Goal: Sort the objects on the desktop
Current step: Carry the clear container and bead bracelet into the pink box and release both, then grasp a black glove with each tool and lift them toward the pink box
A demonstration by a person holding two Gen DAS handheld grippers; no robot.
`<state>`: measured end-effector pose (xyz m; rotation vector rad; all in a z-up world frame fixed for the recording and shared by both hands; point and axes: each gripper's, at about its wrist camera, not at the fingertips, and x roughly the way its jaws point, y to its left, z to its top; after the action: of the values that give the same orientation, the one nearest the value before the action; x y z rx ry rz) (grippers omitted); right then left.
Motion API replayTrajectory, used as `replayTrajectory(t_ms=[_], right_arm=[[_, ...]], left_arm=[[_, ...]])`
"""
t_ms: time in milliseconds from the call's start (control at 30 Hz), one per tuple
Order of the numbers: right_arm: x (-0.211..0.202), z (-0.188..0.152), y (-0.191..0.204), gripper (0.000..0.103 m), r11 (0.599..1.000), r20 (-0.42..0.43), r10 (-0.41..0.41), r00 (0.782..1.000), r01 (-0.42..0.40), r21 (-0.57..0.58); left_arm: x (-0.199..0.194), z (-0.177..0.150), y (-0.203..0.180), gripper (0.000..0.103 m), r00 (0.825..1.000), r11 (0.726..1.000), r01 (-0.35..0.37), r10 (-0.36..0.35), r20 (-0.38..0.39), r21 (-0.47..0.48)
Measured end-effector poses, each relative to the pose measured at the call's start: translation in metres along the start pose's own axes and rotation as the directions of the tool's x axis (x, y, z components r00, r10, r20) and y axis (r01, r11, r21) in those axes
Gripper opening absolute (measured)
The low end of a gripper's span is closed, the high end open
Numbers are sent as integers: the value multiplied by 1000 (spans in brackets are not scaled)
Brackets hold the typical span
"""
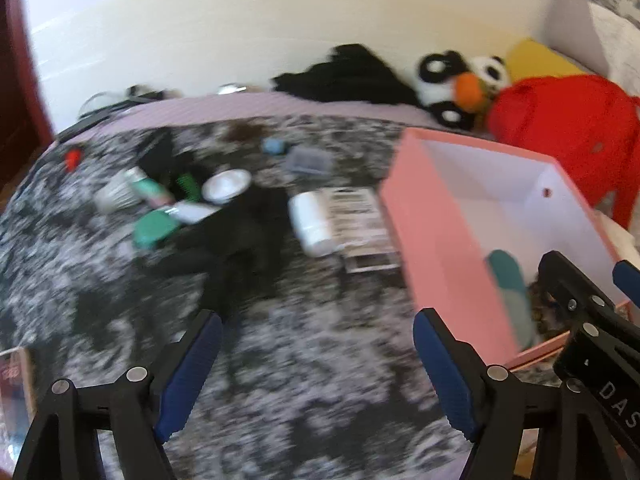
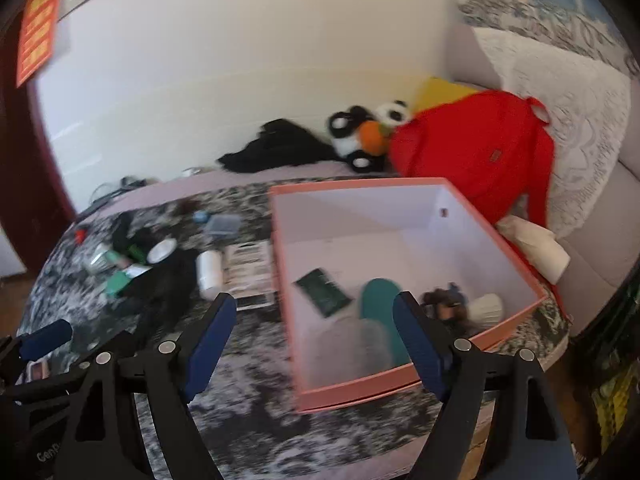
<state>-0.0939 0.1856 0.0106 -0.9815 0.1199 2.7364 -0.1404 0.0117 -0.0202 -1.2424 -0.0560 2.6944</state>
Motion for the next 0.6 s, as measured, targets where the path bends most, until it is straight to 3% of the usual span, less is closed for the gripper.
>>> replayTrajectory(t_ms=[333,500,567,600], right_arm=[[25,-29,128,87,976,-59,151,987,-158,-151],[75,-43,167,87,966,-147,198,969,-218,-141],[95,-44,173,87,971,-194,174,965,-201,-129],[106,-44,178,87,967,-205,205,957,-230,-106]], left_arm=[[11,-21,134,83,984,980,-173,168,-55,-98],[43,-21,189,83,977,967,-202,189,-98,-155],[61,-18,209,83,976,961,-206,187,-115,-184],[71,-14,217,83,974,958,-209,186,-129,-197]])
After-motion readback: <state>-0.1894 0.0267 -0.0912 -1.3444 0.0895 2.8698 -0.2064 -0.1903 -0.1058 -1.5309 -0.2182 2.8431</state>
